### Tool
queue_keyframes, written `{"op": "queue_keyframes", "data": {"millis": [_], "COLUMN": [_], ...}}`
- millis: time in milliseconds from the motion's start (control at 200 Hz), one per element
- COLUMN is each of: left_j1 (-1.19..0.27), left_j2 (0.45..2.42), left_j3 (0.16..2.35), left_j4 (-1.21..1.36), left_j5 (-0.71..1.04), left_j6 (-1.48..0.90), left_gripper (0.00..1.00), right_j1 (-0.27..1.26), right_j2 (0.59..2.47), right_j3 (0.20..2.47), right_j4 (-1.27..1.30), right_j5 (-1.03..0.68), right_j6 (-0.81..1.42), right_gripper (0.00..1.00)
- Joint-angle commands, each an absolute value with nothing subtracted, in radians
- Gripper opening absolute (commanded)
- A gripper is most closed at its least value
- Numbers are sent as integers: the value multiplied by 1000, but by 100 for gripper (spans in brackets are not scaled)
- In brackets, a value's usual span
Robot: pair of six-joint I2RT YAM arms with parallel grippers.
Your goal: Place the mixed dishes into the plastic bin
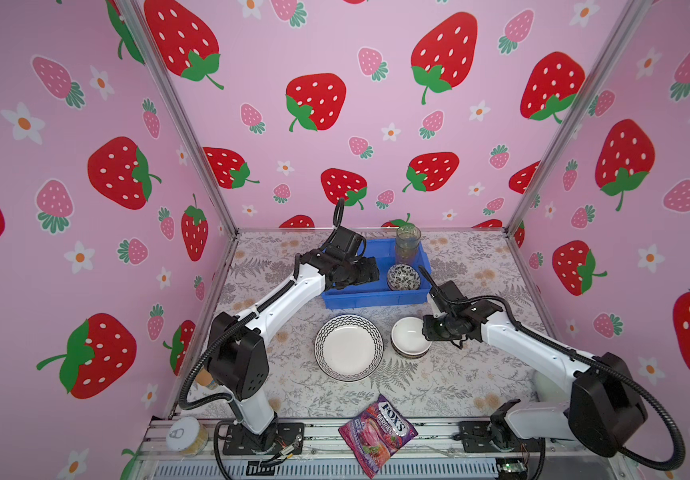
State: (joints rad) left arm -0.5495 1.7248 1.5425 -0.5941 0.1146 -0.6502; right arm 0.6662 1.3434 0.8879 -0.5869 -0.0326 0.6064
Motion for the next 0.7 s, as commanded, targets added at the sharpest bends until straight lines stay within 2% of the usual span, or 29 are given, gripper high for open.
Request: {"op": "queue_keyframes", "data": {"millis": [0,445,695], "left_j1": [-540,-541,-565], "left_j2": [1713,1708,1685], "left_j3": [1549,1536,1505], "left_j4": [-603,-585,-597], "left_j5": [122,132,131], "left_j6": [-634,-641,-653], "left_gripper": [88,88,88], "right_j1": [679,684,684], "right_j2": [1347,1347,1320], "right_j3": [922,959,976], "right_j4": [-590,-620,-636], "right_j5": [-5,-6,-6], "right_j6": [630,604,595], "right_gripper": [25,10,8]}}
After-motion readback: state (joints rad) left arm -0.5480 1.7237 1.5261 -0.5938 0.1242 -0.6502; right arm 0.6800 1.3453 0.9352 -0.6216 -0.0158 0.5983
